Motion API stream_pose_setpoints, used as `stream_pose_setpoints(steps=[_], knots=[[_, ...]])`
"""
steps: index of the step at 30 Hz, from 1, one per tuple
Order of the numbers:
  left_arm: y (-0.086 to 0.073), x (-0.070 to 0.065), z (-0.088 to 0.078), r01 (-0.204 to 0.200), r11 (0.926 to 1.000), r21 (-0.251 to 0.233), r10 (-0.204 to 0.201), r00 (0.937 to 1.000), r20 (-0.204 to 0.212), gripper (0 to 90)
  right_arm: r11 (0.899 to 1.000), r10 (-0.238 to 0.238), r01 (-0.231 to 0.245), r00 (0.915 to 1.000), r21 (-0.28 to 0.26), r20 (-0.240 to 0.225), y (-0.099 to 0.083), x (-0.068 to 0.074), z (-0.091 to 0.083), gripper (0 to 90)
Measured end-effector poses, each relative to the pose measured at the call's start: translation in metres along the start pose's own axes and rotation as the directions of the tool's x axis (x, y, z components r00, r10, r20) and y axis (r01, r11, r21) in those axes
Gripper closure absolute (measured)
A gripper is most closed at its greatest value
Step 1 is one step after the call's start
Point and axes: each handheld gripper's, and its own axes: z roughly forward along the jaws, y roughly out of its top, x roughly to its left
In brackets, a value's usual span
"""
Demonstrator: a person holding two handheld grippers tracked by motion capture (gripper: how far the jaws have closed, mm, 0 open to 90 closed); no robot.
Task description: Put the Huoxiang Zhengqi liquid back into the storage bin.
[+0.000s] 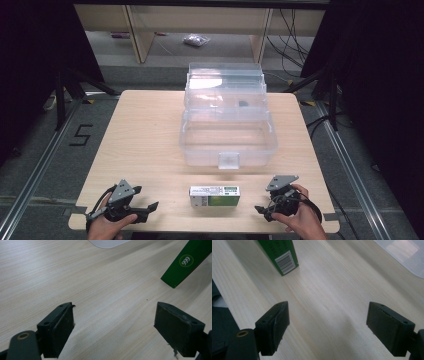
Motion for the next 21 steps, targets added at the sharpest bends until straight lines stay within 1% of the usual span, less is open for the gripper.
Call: stream_pose_setpoints(steps=[1, 2, 3, 4, 5, 6, 7, 8, 9, 10, 11, 12, 13, 14, 15, 16, 17, 18, 19, 20, 21], knots=[[0.000, 0.000, 0.000, 0.001, 1.0000, -0.001, -0.001, 1.0000, -0.001, 15.4, 1.000, 0.009, -0.009, 1.0000, -0.003, 0.004, 0.001, 0.001, 0.000, 19.5], [0.000, 0.000, 0.000, 0.005, 1.0000, -0.004, -0.005, 1.0000, 0.003, 15.4, 1.000, 0.009, -0.009, 0.9999, 0.010, -0.006, 0.003, 0.001, -0.002, 19.5], [0.000, 0.000, 0.001, 0.004, 1.0000, -0.003, -0.004, 1.0000, 0.004, 15.4, 1.000, 0.005, -0.005, 1.0000, 0.005, -0.002, 0.004, 0.001, -0.003, 19.4], [0.000, 0.000, 0.001, 0.004, 1.0000, -0.003, -0.004, 1.0000, 0.003, 15.4, 1.000, -0.001, 0.001, 1.0000, 0.023, 0.003, 0.006, 0.001, -0.005, 19.3], [0.000, 0.000, 0.000, 0.006, 1.0000, -0.004, -0.006, 1.0000, 0.003, 15.4, 1.000, -0.002, 0.002, 1.0000, 0.027, -0.009, 0.007, 0.001, -0.006, 19.3], [0.000, 0.000, 0.001, 0.006, 1.0000, -0.004, -0.006, 1.0000, 0.003, 15.4, 1.000, -0.028, 0.028, 0.9996, 0.013, 0.001, 0.009, 0.000, -0.005, 19.2], [0.000, 0.000, 0.001, 0.005, 1.0000, -0.002, -0.005, 1.0000, 0.003, 15.4, 1.000, -0.022, 0.022, 0.9997, 0.019, -0.006, 0.011, 0.001, -0.007, 18.8], [0.000, 0.000, 0.001, 0.005, 1.0000, -0.002, -0.005, 1.0000, 0.004, 15.4, 0.999, -0.039, 0.040, 0.9989, 0.037, -0.025, 0.013, 0.001, -0.009, 18.7], [-0.001, -0.001, 0.001, 0.011, 0.9999, -0.012, -0.011, 0.9999, -0.003, 15.4, 0.999, -0.048, 0.049, 0.9986, 0.025, -0.021, 0.014, 0.001, -0.009, 18.7], [0.000, -0.001, 0.001, 0.007, 0.9999, -0.011, -0.007, 1.0000, -0.002, 15.4, 0.998, -0.038, 0.039, 0.9991, 0.043, -0.020, 0.016, 0.003, -0.010, 18.7], [0.000, -0.001, 0.000, 0.004, 1.0000, 0.004, -0.004, 1.0000, -0.004, 15.4, 0.998, -0.046, 0.047, 0.9988, 0.042, -0.013, 0.018, 0.004, -0.010, 18.7], [0.000, -0.001, 0.000, 0.003, 1.0000, 0.001, -0.003, 1.0000, 0.001, 15.4, 0.997, -0.045, 0.046, 0.9989, 0.058, -0.014, 0.020, 0.006, -0.012, 18.7], [0.000, -0.001, 0.000, 0.001, 1.0000, 0.000, -0.001, 1.0000, 0.000, 15.4, 0.997, -0.064, 0.065, 0.9976, 0.052, -0.027, 0.023, 0.006, -0.012, 18.7], [0.000, -0.001, 0.000, 0.001, 1.0000, 0.000, -0.001, 1.0000, 0.000, 15.4, 0.997, -0.064, 0.065, 0.9976, 0.052, -0.027, 0.023, 0.006, -0.012, 18.7], [0.000, -0.001, 0.000, 0.002, 1.0000, 0.000, -0.002, 1.0000, -0.001, 15.4, 0.996, -0.071, 0.072, 0.9971, 0.055, -0.028, 0.028, 0.009, -0.013, 18.7], [0.000, -0.001, 0.000, 0.002, 1.0000, 0.000, -0.002, 1.0000, 0.000, 15.4, 0.994, -0.094, 0.096, 0.9949, 0.052, -0.038, 0.031, 0.009, -0.013, 18.7], [0.001, -0.001, 0.000, 0.001, 1.0000, 0.001, -0.001, 1.0000, 0.001, 15.4, 0.993, -0.100, 0.102, 0.9941, 0.058, -0.042, 0.033, 0.010, -0.013, 18.7], [0.001, 0.000, -0.001, -0.011, 0.9999, 0.012, 0.011, 0.9999, -0.001, 15.4, 0.992, -0.107, 0.110, 0.9931, 0.061, -0.048, 0.035, 0.011, -0.013, 18.8], [0.001, -0.001, 0.000, 0.006, 1.0000, -0.004, -0.006, 1.0000, 0.002, 15.4, 0.990, -0.124, 0.127, 0.9907, 0.055, -0.056, 0.038, 0.011, -0.013, 18.8], [0.001, -0.001, 0.000, 0.006, 1.0000, -0.004, -0.006, 1.0000, 0.002, 15.4, 0.990, -0.120, 0.124, 0.9911, 0.062, -0.056, 0.039, 0.013, -0.013, 18.8], [0.001, -0.001, 0.000, 0.006, 1.0000, -0.004, -0.006, 1.0000, 0.002, 15.4, 0.989, -0.128, 0.131, 0.9900, 0.066, -0.060, 0.041, 0.014, -0.013, 18.8]])
